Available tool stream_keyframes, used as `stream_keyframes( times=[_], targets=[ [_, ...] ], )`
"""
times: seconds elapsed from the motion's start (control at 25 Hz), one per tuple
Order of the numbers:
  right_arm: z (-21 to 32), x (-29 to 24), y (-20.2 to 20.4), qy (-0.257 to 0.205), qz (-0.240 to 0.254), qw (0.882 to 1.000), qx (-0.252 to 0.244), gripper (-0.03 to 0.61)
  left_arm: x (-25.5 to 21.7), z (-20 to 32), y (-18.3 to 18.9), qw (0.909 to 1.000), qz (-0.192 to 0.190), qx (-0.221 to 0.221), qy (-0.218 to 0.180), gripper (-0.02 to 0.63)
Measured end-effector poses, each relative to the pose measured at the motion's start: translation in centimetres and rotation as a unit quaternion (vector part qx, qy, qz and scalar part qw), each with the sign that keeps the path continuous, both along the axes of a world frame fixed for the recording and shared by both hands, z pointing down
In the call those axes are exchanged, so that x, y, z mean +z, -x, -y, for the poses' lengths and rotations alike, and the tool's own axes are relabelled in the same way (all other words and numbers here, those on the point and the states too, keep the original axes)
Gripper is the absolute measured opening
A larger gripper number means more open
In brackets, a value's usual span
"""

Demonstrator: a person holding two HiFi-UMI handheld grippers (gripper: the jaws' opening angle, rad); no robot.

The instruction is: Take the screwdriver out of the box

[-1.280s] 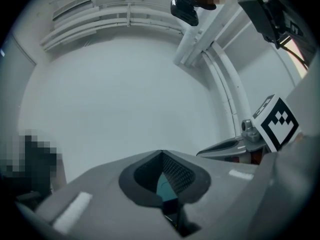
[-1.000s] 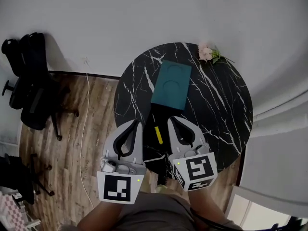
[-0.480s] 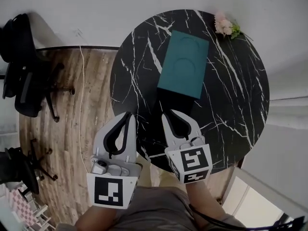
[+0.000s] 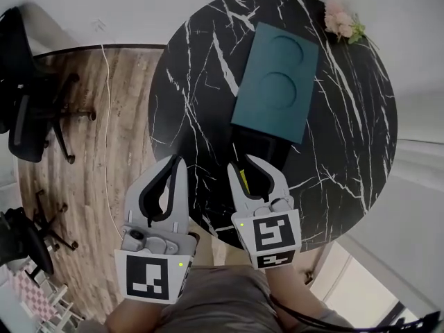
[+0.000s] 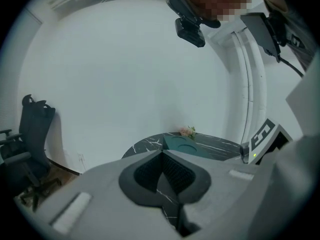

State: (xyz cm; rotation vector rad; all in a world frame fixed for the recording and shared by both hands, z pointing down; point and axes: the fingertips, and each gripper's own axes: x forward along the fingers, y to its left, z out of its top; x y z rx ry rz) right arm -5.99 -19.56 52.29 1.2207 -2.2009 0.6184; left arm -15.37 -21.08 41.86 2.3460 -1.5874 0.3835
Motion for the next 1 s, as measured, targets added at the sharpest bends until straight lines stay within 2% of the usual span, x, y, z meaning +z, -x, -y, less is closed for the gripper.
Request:
stream_keyframes(
  times=[0.24, 0.56, 0.8, 1.0],
  targets=[
    [0.3, 1.6, 1.0, 0.029, -0.022, 0.999, 0.009, 0.118, 0.6, 1.4, 1.0, 0.9999, -0.011, 0.000, 0.008, 0.000],
    [1.1, 2.1, 0.4, 0.042, -0.039, 0.998, 0.039, 0.112, 1.1, 2.6, 1.2, 0.9996, -0.020, 0.010, 0.014, 0.000],
    [1.8, 3.3, -0.1, 0.065, -0.059, 0.995, 0.055, 0.071, 1.0, 3.4, 1.5, 0.9995, -0.024, 0.012, 0.015, 0.000],
    [1.9, 4.4, -0.2, 0.090, -0.053, 0.993, 0.062, 0.060, 0.9, 4.0, 1.9, 0.9997, -0.020, 0.010, 0.008, 0.000]
  ],
)
